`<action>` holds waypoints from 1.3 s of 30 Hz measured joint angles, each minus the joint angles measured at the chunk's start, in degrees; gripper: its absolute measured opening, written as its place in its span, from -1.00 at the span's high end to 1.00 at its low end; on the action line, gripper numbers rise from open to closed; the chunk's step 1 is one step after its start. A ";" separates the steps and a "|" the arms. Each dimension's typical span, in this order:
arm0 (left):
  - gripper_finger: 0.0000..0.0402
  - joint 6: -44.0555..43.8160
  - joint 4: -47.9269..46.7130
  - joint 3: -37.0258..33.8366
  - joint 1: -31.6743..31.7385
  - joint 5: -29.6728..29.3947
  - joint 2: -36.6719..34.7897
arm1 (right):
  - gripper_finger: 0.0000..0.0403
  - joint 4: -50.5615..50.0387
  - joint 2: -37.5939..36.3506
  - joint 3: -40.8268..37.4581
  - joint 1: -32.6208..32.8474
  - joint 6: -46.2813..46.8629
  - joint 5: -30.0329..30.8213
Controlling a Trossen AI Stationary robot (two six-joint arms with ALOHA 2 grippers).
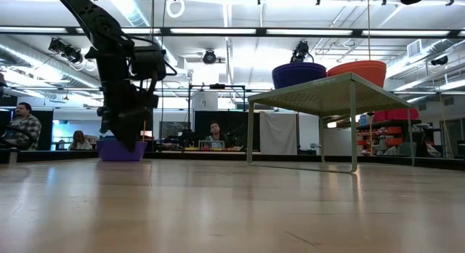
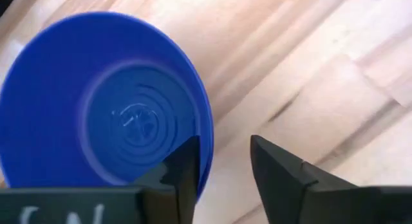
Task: Pick & Place Mini bowls
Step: Stack the blue bowl on the blue bowl on the shelf
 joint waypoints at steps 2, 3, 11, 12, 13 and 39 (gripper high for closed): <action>0.37 -0.01 -0.02 0.00 -1.32 -0.02 -0.01 | 0.97 0.00 0.00 0.00 0.00 0.00 0.00; 0.42 -0.01 -0.03 0.00 -1.98 -0.03 -0.01 | 0.97 0.00 0.00 0.00 0.00 0.00 0.00; 0.87 0.05 -0.98 0.00 -9.90 0.01 -0.81 | 0.97 0.00 0.00 0.00 -0.23 0.00 0.00; 0.92 0.07 -1.35 0.02 -11.43 0.05 -1.20 | 0.97 -0.05 0.00 0.02 -0.38 0.14 0.00; 0.95 0.12 -1.58 0.02 -13.09 0.56 -1.62 | 0.97 -0.23 0.00 0.04 -0.56 0.66 -0.02; 0.95 4.12 41.34 6.39 -60.07 24.54 7.13 | 0.08 -5.48 3.72 11.33 -16.59 -4.68 -20.93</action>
